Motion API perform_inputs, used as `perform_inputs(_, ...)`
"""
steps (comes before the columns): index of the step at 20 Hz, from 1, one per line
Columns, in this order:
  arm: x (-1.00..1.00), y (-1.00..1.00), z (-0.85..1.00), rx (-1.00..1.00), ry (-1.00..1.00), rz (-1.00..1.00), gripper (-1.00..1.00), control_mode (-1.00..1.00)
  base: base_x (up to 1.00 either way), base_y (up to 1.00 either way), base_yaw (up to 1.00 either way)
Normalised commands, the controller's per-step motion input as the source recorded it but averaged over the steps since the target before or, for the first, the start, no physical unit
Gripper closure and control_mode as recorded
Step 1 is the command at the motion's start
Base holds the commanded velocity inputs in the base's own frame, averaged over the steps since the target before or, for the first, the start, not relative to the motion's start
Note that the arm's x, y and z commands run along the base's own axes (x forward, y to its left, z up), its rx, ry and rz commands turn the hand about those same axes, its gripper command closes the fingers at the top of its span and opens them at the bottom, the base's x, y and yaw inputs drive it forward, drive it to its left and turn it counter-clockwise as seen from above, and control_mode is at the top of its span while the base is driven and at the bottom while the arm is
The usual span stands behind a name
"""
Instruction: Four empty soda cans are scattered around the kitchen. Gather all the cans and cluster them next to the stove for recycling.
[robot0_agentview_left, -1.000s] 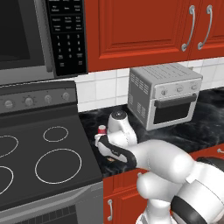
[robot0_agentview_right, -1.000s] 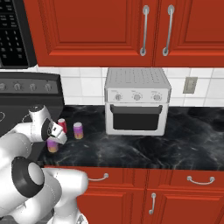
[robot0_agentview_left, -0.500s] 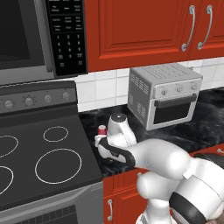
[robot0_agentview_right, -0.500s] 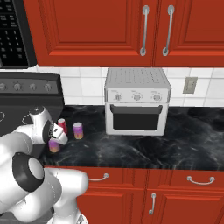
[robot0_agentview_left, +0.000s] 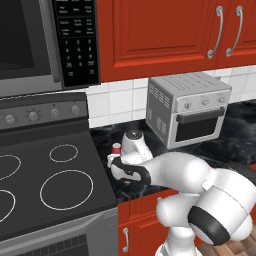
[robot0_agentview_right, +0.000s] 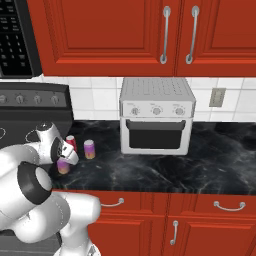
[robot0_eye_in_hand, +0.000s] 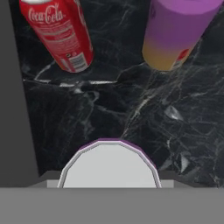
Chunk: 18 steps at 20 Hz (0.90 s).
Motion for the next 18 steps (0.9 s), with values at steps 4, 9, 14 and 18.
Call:
perform_inputs(4,0.12,0.03,-0.14,0.0,0.0,0.0,1.0,-1.0,0.0,0.0,0.0)
perform_inputs(9,0.07,0.02,-0.18,0.0,0.0,0.0,1.0,-1.0,0.0,0.0,0.0)
perform_inputs(14,0.0,0.0,-0.19,0.0,0.04,0.0,-1.0,-1.0,0.0,0.0,0.0)
perform_inputs(18,-0.04,0.0,-0.19,-0.04,0.05,0.0,-1.0,-1.0,0.0,0.0,0.0)
